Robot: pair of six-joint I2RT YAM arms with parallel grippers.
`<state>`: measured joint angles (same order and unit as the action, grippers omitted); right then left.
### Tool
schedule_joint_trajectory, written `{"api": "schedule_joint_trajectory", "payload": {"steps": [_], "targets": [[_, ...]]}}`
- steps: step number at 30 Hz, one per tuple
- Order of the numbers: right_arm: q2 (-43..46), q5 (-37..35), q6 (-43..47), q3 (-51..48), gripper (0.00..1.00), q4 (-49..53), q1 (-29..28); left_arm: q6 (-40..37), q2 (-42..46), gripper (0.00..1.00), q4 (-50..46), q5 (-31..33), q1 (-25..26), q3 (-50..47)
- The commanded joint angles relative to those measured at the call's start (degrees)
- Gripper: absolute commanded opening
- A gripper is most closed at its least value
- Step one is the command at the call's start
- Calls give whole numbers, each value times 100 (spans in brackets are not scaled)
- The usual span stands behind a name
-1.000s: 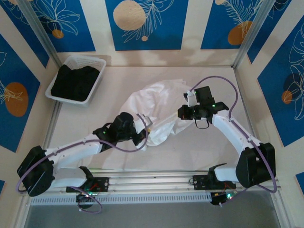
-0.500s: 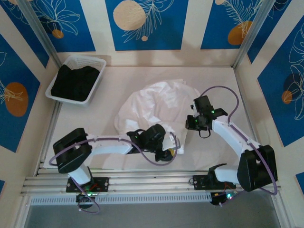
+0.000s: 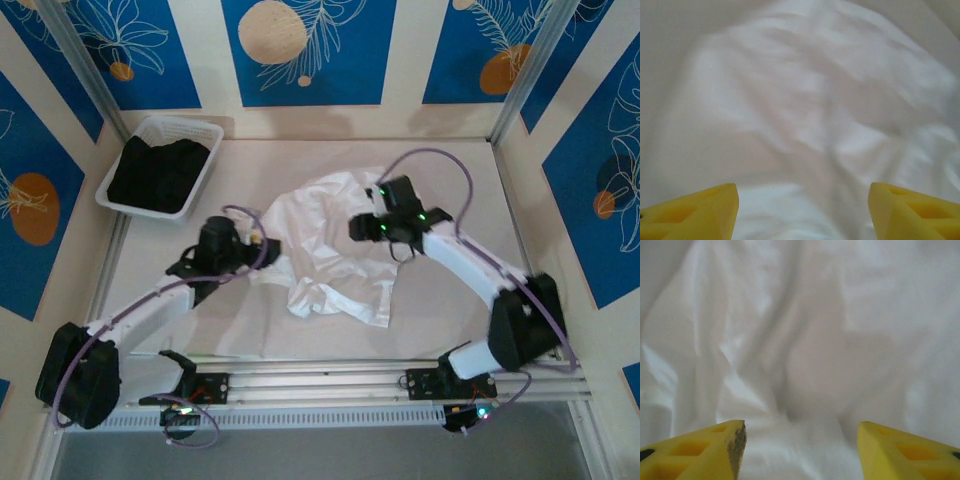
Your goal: Fold the inside-out t-shirt
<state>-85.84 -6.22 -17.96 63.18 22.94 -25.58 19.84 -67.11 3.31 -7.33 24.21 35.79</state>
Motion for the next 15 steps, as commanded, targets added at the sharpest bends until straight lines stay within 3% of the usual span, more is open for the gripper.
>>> {"api": "schedule_joint_trajectory", "payload": {"steps": [1, 3, 8, 15], "targets": [[-1095, 64, 214, 934, 66, -555, -186, 1062, -243, 70, -391, -32, -790, -118], [-1870, -81, 314, 1645, 68, -310, -268, 1059, -624, 70, -515, -259, -1046, 42], [-3417, -531, 672, 3384, 71, 602, -473, 1001, -1543, 70, -359, -550, -1091, 285], [-5144, -670, 733, 5590, 71, 1945, -492, 1042, -2357, 60, 16, -861, -1085, 343]]}}
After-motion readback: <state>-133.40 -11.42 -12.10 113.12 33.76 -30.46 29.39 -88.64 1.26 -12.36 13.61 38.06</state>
